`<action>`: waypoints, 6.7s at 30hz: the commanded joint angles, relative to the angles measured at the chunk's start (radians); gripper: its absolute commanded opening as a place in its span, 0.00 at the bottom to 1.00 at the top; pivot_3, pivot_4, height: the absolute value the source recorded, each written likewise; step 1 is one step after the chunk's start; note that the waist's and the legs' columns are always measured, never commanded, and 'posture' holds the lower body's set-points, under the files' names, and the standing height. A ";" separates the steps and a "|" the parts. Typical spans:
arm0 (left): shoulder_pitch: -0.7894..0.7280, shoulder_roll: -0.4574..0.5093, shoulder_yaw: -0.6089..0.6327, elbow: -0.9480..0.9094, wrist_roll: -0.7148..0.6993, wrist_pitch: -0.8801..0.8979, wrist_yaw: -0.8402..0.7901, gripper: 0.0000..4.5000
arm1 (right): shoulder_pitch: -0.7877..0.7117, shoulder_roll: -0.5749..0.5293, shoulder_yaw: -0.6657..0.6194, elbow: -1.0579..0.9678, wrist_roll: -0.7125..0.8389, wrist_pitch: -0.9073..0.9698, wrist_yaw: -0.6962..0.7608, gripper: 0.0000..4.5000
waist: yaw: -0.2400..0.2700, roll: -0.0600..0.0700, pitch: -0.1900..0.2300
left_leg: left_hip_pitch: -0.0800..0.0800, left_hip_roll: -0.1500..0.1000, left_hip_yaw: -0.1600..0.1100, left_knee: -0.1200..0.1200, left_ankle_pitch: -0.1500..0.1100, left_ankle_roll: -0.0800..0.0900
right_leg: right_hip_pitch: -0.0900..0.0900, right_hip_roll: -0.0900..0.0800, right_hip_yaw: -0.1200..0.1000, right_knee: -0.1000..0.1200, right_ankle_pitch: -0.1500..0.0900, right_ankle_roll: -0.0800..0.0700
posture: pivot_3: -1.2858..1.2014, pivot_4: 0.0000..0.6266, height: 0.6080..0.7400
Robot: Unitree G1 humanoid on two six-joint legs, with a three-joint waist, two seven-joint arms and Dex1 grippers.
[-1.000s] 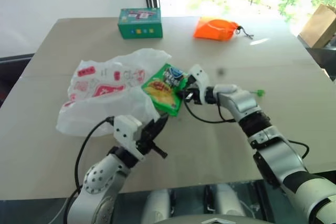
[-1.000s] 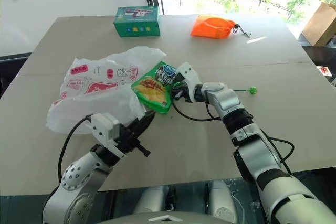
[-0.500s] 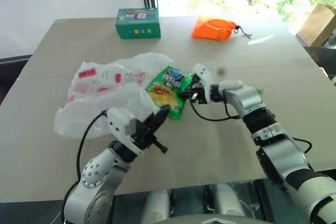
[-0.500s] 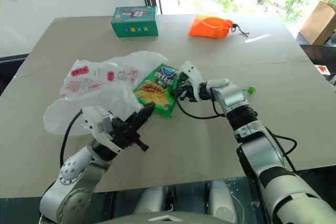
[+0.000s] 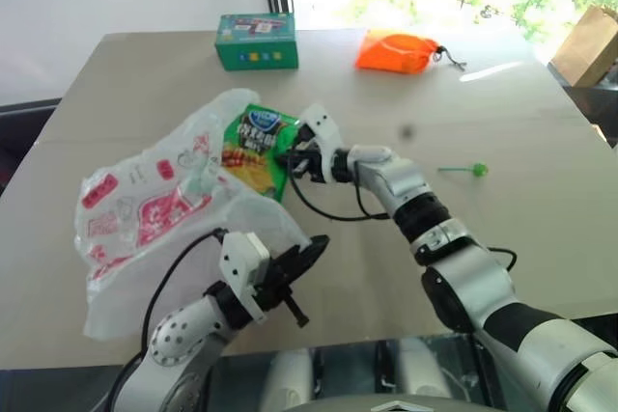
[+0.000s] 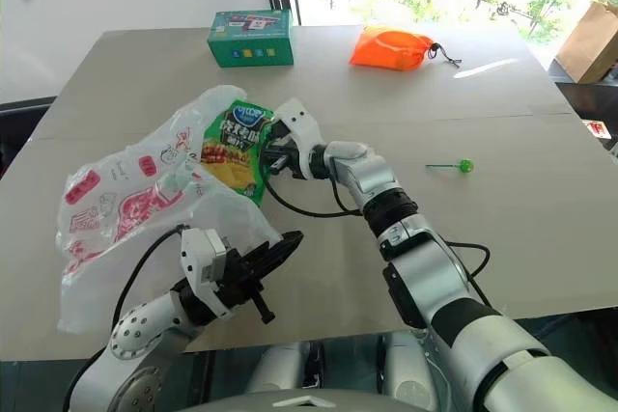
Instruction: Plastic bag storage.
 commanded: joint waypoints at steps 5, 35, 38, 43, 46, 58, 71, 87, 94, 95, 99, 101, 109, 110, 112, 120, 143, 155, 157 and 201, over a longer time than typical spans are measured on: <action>-0.085 0.008 0.007 0.052 0.020 -0.052 -0.030 0.00 | -0.069 0.027 -0.253 -0.035 0.150 -0.155 -0.164 0.01 | 0.000 0.001 0.000 | 0.000 0.000 0.000 0.000 0.000 0.000 | 0.000 0.000 0.000 0.000 0.000 0.000 | 0.52 0.24 1.00; -0.112 -0.046 0.027 0.138 0.088 -0.142 0.009 0.00 | 0.970 -0.318 -0.305 -1.367 0.549 0.554 -0.452 0.01 | 0.004 0.004 0.003 | 0.002 -0.002 -0.002 0.000 0.001 -0.002 | 0.001 0.000 0.002 0.002 0.000 0.001 | 0.52 0.24 1.00; -0.082 -0.067 0.038 0.134 0.099 -0.141 0.043 0.00 | 0.995 -0.347 -0.275 -1.351 0.542 0.559 -0.427 0.01 | 0.005 0.004 0.003 | 0.004 -0.002 -0.003 0.000 -0.001 0.003 | 0.003 0.001 0.002 0.002 0.000 0.001 | 0.52 0.24 1.00; -0.068 -0.083 0.048 0.148 0.144 -0.173 0.089 0.00 | 0.982 -0.381 -0.289 -1.204 0.572 0.655 -0.425 0.34 | 0.006 0.003 0.002 | 0.004 -0.002 -0.003 0.000 -0.001 0.003 | 0.003 0.001 0.002 0.002 0.000 0.001 | 0.52 0.24 1.00; -0.078 -0.086 0.048 0.155 0.153 -0.175 0.096 0.00 | 0.947 -0.369 -0.311 -1.154 0.582 0.658 -0.442 0.63 | 0.005 0.002 0.001 | 0.005 -0.003 -0.003 0.000 -0.001 0.003 | 0.004 0.001 0.003 0.002 0.000 0.001 | 0.52 0.24 1.00; -0.076 -0.098 0.038 0.189 0.175 -0.221 0.095 0.00 | 0.853 -0.249 -0.218 -0.963 0.434 0.492 -0.485 0.94 | 0.002 -0.008 -0.006 | 0.008 -0.001 -0.002 0.000 -0.001 0.003 | 0.006 0.001 0.004 0.003 0.000 0.001 | 0.52 0.24 1.00; -0.060 -0.100 0.018 0.178 0.184 -0.239 0.081 0.00 | 0.767 -0.294 -0.236 -0.961 0.672 0.682 -0.278 0.12 | 0.002 -0.006 -0.005 | 0.007 0.000 -0.002 0.000 -0.001 0.003 | 0.005 0.001 0.004 0.003 0.000 0.000 | 0.52 0.24 1.00; -0.074 -0.059 0.007 0.225 0.184 -0.303 0.004 0.00 | 0.394 -0.080 -0.342 -0.580 0.640 0.478 -0.303 0.12 | 0.004 -0.003 -0.002 | 0.002 -0.001 0.000 0.000 0.000 0.000 | 0.001 0.001 0.003 0.002 0.000 0.000 | 0.52 0.24 1.00; -0.126 -0.027 0.013 0.276 0.159 -0.315 -0.065 0.00 | 0.310 -0.034 -0.443 -0.514 0.709 0.448 -0.308 0.12 | 0.003 -0.001 -0.002 | 0.002 0.000 -0.001 -0.001 0.001 0.000 | 0.001 0.001 0.002 0.002 0.000 0.000 | 0.52 0.24 1.00; -0.136 -0.023 0.018 0.287 0.153 -0.317 -0.075 0.00 | 0.301 -0.027 -0.457 -0.504 0.719 0.443 -0.319 0.12 | 0.002 -0.001 -0.002 | 0.002 0.000 -0.001 -0.001 0.001 0.000 | 0.001 0.001 0.002 0.002 0.000 0.000 | 0.52 0.24 1.00; -0.192 0.003 0.011 0.335 0.146 -0.338 -0.137 0.00 | 0.271 -0.002 -0.497 -0.479 0.749 0.426 -0.350 0.12 | 0.002 0.000 -0.001 | 0.002 0.000 0.000 -0.001 0.001 -0.001 | 0.000 0.001 0.002 0.002 0.000 0.000 | 0.52 0.24 1.00; -0.270 0.021 -0.014 0.381 0.156 -0.342 -0.188 0.00 | 0.253 0.027 -0.536 -0.470 0.804 0.435 -0.378 0.12 | 0.004 0.001 -0.001 | 0.001 0.000 -0.001 -0.001 0.001 -0.001 | 0.000 0.001 0.002 0.002 0.000 0.000 | 0.52 0.24 1.00; -0.497 0.007 -0.137 0.456 0.079 -0.264 -0.377 0.00 | 0.251 0.076 -0.465 -0.437 0.779 0.427 -0.389 0.12 | -0.005 0.001 0.000 | 0.000 -0.002 0.000 -0.001 0.001 -0.001 | -0.001 0.001 0.002 0.002 0.000 0.000 | 0.52 0.24 1.00; -0.498 0.008 -0.138 0.451 0.073 -0.256 -0.382 0.00 | 0.246 0.079 -0.436 -0.410 0.752 0.423 -0.372 0.12 | -0.010 0.001 0.000 | 0.000 -0.002 0.000 -0.001 0.001 -0.001 | -0.001 0.002 0.002 0.002 0.000 0.000 | 0.52 0.24 1.00; -0.490 0.011 -0.136 0.425 0.049 -0.219 -0.381 0.00 | 0.217 0.077 -0.378 -0.314 0.674 0.391 -0.354 0.12 | -0.020 0.001 0.000 | 0.000 0.000 0.000 -0.002 0.001 -0.001 | -0.001 0.002 0.002 0.002 0.000 0.001 | 0.52 0.24 1.00; -0.395 0.016 -0.078 0.341 0.037 -0.169 -0.296 0.00 | 0.086 0.030 -0.195 -0.071 0.514 0.470 -0.145 0.24 | -0.021 0.002 0.001 | 0.002 0.000 0.001 -0.002 0.001 -0.001 | -0.001 0.002 0.004 0.002 0.000 0.001 | 0.52 0.24 1.00; -0.161 0.032 -0.021 0.201 0.027 -0.133 -0.192 0.00 | -0.144 -0.297 -0.100 0.188 0.095 -0.135 0.222 0.99 | -0.039 0.006 0.004 | -0.002 -0.001 -0.001 -0.001 0.001 -0.001 | -0.003 0.001 0.002 0.002 0.000 0.001 | 0.52 0.24 1.00; 0.154 0.095 0.014 0.062 -0.031 -0.070 -0.182 0.00 | -0.237 -0.008 -0.003 0.364 -0.146 -0.492 0.069 0.99 | -0.026 0.007 0.005 | 0.002 -0.001 0.000 -0.004 0.002 -0.004 | -0.003 -0.004 0.011 0.002 0.000 0.000 | 0.52 0.24 1.00; 0.176 0.097 0.023 0.074 -0.015 -0.091 -0.182 0.00 | -0.243 0.017 0.000 0.390 -0.163 -0.439 0.051 0.99 | -0.022 0.007 0.005 | 0.002 -0.001 -0.002 -0.004 0.002 -0.004 | -0.003 -0.004 0.010 0.002 0.000 0.000 | 0.52 0.24 1.00; -1.052 -0.257 -0.032 1.050 0.184 -0.329 -0.180 0.00 | -0.013 -0.509 -0.669 -0.228 0.314 0.295 -0.183 0.01 | 0.041 0.006 0.007 | -0.014 -0.011 -0.012 0.005 0.003 -0.002 | -0.001 -0.003 -0.014 0.002 0.002 0.004 | 0.52 0.24 1.00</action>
